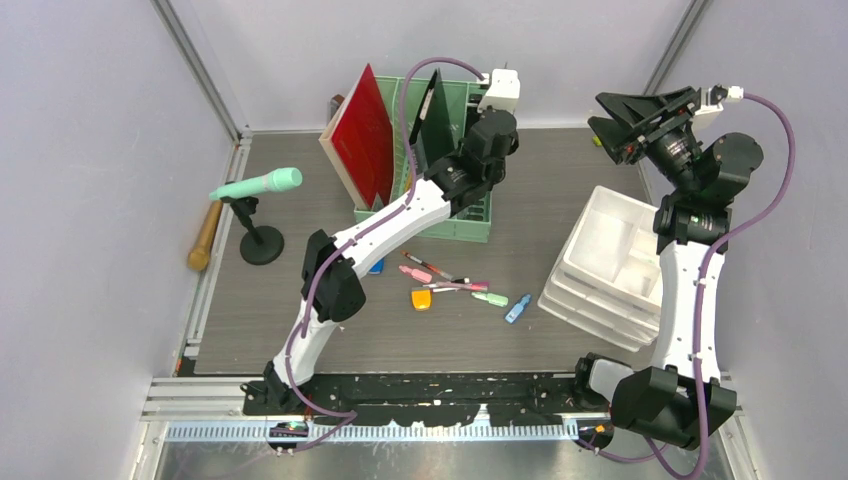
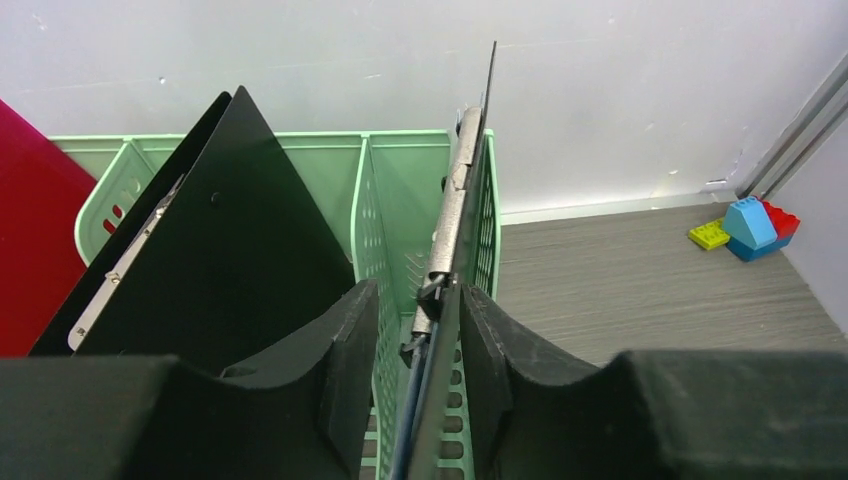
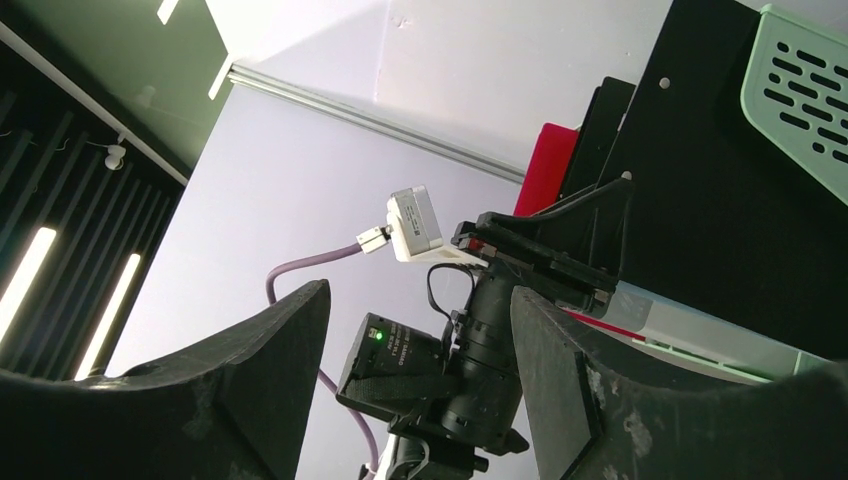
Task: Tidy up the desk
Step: Place the folder in the storage box.
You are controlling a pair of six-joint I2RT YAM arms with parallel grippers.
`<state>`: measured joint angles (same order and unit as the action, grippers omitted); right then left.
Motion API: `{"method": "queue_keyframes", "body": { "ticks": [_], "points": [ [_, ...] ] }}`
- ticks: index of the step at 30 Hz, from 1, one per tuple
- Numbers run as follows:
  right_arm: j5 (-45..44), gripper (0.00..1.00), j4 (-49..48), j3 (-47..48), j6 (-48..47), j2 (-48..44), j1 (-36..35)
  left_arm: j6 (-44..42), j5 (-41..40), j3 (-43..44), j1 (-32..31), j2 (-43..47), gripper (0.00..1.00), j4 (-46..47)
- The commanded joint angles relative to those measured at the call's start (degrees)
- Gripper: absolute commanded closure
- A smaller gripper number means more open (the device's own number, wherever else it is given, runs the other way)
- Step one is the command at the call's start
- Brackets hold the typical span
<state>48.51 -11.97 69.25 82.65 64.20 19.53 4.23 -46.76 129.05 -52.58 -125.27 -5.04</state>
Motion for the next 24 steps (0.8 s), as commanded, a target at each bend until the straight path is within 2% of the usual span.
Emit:
{"method": "queue_keyframes", "body": {
  "ticks": [1,8,15,21,24],
  "points": [
    [-0.54,0.27,-2.01,-0.18,-1.17,-2.02,0.25,-1.36,-1.36,1.81,-0.88,0.86,0.59,3.05],
    [-0.61,0.27,-2.09,-0.24,-0.88,-2.29,0.27,-12.04,0.38,0.52,-2.12,1.96,0.54,12.75],
    [-0.62,0.27,-1.93,-0.53,-1.09,-2.91,0.29,-13.5,8.13,2.5,-2.27,1.06,0.56,12.16],
    [-0.69,0.27,-1.82,-0.69,-1.18,-3.15,0.25,-15.75,4.58,2.77,-2.27,-0.66,0.58,13.25],
    [-0.69,0.27,-1.83,-0.76,-1.23,-3.17,0.27,-16.94,4.39,3.31,-2.23,-1.34,0.63,13.82]
  ]
}}
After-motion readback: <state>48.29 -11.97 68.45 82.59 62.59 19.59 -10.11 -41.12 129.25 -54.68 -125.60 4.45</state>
